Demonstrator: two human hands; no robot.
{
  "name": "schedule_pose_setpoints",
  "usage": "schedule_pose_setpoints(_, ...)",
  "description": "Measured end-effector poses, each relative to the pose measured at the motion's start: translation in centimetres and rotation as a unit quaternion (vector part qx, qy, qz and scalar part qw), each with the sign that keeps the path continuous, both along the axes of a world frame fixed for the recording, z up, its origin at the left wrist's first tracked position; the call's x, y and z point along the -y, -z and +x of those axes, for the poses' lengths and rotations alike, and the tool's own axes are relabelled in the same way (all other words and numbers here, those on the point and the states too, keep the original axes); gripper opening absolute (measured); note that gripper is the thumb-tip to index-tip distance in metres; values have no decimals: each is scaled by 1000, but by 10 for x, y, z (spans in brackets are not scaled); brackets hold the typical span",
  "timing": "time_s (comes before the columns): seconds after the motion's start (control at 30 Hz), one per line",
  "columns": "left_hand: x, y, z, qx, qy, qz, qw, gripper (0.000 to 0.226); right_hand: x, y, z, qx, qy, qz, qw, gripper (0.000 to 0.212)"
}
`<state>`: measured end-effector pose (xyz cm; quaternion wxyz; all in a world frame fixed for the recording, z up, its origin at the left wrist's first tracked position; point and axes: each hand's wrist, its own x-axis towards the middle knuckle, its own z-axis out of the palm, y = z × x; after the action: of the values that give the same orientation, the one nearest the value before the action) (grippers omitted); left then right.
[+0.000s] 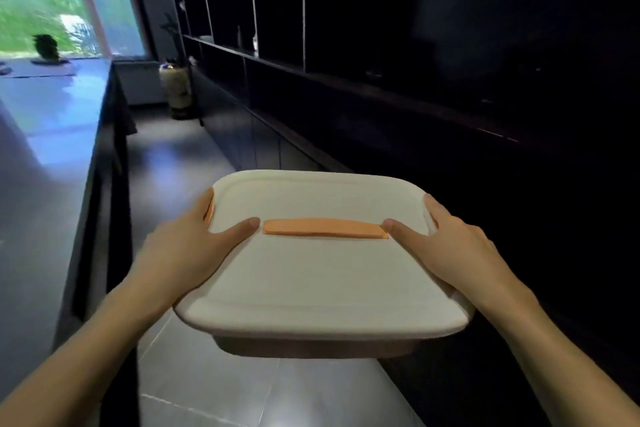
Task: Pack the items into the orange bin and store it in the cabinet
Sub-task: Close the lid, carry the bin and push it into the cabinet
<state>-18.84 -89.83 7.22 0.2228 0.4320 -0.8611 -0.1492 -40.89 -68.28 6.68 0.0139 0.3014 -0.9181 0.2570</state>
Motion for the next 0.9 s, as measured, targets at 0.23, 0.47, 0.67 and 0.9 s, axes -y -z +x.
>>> schedule_pose_setpoints(0.23, 125, 9, 6, 7, -68, 14, 998, 81, 154, 8, -22, -5, -66, 2, 998, 93)
schedule_pose_setpoints(0.47, 269, 26, -40, -7, -96, 26, 995, 81, 316, 19, -78, 7, -128, -19, 992, 80)
schedule_pose_setpoints(0.67, 399, 17, -96, -26, -139, 32, 989, 87, 464, 4, -139, 13, -156, -20, 987, 86)
schedule_pose_setpoints(0.9, 538, 14, -127, -51, -165, 45, 984, 79, 628, -9, -182, -4, -188, 16, 982, 88)
